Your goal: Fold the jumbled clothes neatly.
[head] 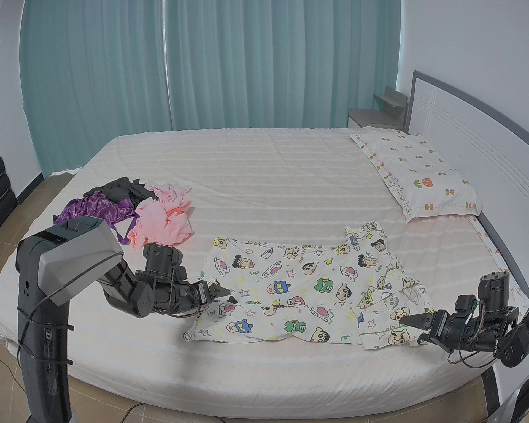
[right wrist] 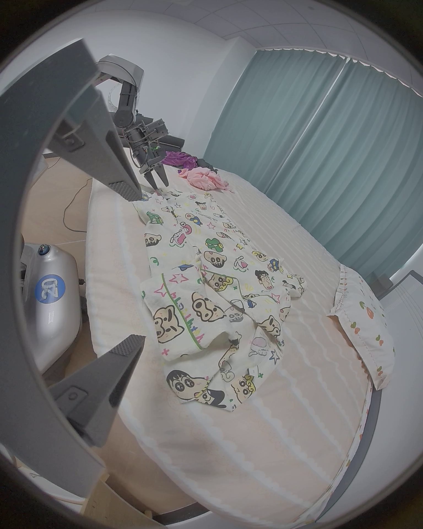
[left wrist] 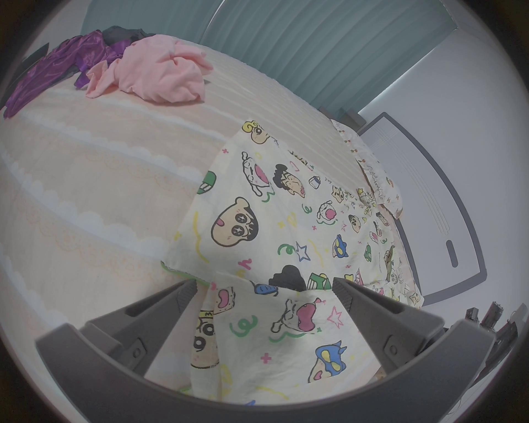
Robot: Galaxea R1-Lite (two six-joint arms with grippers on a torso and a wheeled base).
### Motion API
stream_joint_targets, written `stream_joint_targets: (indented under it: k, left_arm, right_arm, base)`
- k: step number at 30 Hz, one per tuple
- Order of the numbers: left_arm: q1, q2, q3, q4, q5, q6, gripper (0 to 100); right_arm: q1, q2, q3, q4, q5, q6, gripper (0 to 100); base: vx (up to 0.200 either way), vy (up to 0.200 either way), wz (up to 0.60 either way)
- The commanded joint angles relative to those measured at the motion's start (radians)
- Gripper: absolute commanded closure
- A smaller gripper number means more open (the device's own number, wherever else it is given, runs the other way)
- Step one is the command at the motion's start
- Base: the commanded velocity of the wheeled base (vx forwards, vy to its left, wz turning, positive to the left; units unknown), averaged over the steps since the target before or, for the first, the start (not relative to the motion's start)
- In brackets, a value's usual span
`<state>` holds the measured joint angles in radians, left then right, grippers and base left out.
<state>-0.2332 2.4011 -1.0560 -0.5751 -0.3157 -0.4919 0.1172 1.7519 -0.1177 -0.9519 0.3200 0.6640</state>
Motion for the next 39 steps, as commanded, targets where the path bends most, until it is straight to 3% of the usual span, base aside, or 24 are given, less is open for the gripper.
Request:
stream_joint_targets:
  k: [1, 3, 4, 18, 24, 34, 39]
  left_arm:
    - [0.000, 0.020, -0.013, 0.000, 0.000, 0.000, 0]
    - [-0.002, 0.023, -0.018, 0.001, 0.000, -0.002, 0]
    - [-0.002, 0.026, -0.018, 0.001, 0.000, -0.002, 100]
    - [0.025, 0.018, -0.001, 0.004, 0.035, -0.004, 100]
    - [0.037, -0.028, 0.017, 0.004, 0.040, -0.007, 100]
    - [0.045, -0.094, 0.056, 0.009, 0.076, -0.008, 100]
    - [0.046, -0.137, 0.090, 0.009, 0.078, -0.008, 100]
  right_arm:
    - [0.002, 0.001, 0.001, 0.001, 0.001, 0.000, 0]
    - [0.002, 0.001, 0.001, 0.001, -0.001, 0.000, 0]
    - [0.002, 0.001, 0.001, 0.001, -0.001, 0.000, 0]
    - [-0.004, 0.012, -0.005, -0.001, -0.004, 0.000, 0]
    - [-0.025, 0.055, -0.013, -0.074, -0.018, -0.012, 0]
    - [-0.030, 0.235, -0.023, -0.315, -0.141, -0.015, 0]
    - [-0.102, 0.302, -0.129, -0.306, -0.139, -0.135, 0]
  base:
    - [0.000, 0.000, 0.00]
    - [0.000, 0.000, 0.00]
    - [0.000, 0.000, 0.00]
    - [0.000, 0.000, 0.00]
    - [0.000, 0.000, 0.00]
    - [0.000, 0.000, 0.00]
    - [0.000, 0.000, 0.00]
